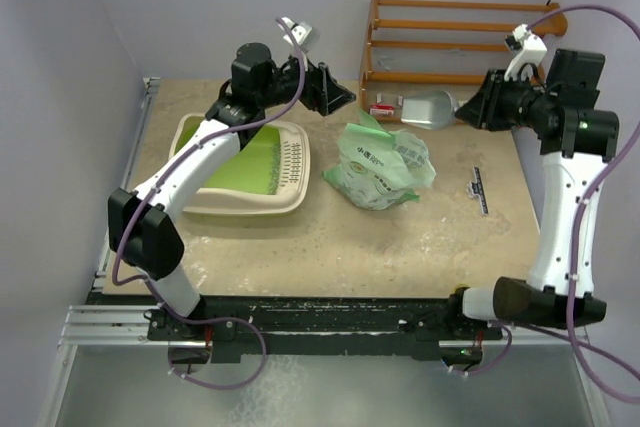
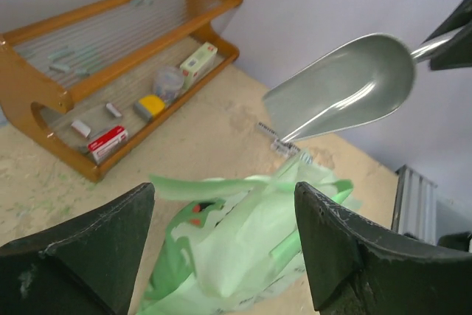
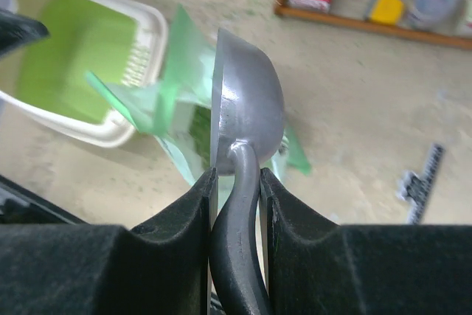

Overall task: Fill the litter box with clean litter
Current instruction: 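Adjust the spatula, then scoop the cat litter from the cat litter bag.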

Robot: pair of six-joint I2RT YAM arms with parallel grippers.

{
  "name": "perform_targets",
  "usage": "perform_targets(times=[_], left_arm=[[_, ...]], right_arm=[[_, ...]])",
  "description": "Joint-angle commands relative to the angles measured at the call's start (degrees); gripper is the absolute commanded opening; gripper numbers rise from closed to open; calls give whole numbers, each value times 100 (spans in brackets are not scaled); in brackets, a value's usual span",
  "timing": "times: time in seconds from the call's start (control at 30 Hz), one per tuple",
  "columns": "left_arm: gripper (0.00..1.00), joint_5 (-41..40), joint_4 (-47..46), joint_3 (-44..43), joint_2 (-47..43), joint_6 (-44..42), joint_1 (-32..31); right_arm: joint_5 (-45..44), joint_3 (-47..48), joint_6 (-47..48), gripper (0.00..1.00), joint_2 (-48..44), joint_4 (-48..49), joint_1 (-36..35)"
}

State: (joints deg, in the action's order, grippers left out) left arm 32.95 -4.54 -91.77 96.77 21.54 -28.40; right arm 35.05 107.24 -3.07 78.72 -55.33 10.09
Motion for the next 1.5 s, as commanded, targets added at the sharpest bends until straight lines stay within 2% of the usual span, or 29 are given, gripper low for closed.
perform_targets(times=[0.0,0.13,0.3,0.4,0.67,0.9,1.13,1.27,1.33,1.47], left_arm=[[74,623,1316,-578,90,-1365,124],[75,885,1845,-785,173,-1839,133],[75,1489,1803,-819,230,-1752,133],[75,1713,1873,-830,205,-1764,133],[76,1797,2447,-862,137,-2216,133],[76,1660,2667,-774,325,-2427,45],[77,1320,2305,-576,580,-2409,-218],[77,1214,1348,-206,556,-1950,-220],[76,1235,1154,-207,603,-1819,-227],[67,1403,1221,-404,880,-1712,-252]], right_arm=[[-1177,-102,996,0,-501,-856,102],[-1359,-134,1225,0,-768,-1113,237],[-1355,-13,1411,0,-823,-1463,266],[-1062,70,1616,0,-701,-1861,266],[-217,169,1840,0,-323,-2368,263],[114,168,1991,0,77,-2454,231],[-46,-337,1769,0,232,-1737,-4],[-176,-464,1713,0,329,-1501,-45],[-268,-480,1686,0,402,-1442,-86],[-350,-518,1709,0,569,-1375,-249]])
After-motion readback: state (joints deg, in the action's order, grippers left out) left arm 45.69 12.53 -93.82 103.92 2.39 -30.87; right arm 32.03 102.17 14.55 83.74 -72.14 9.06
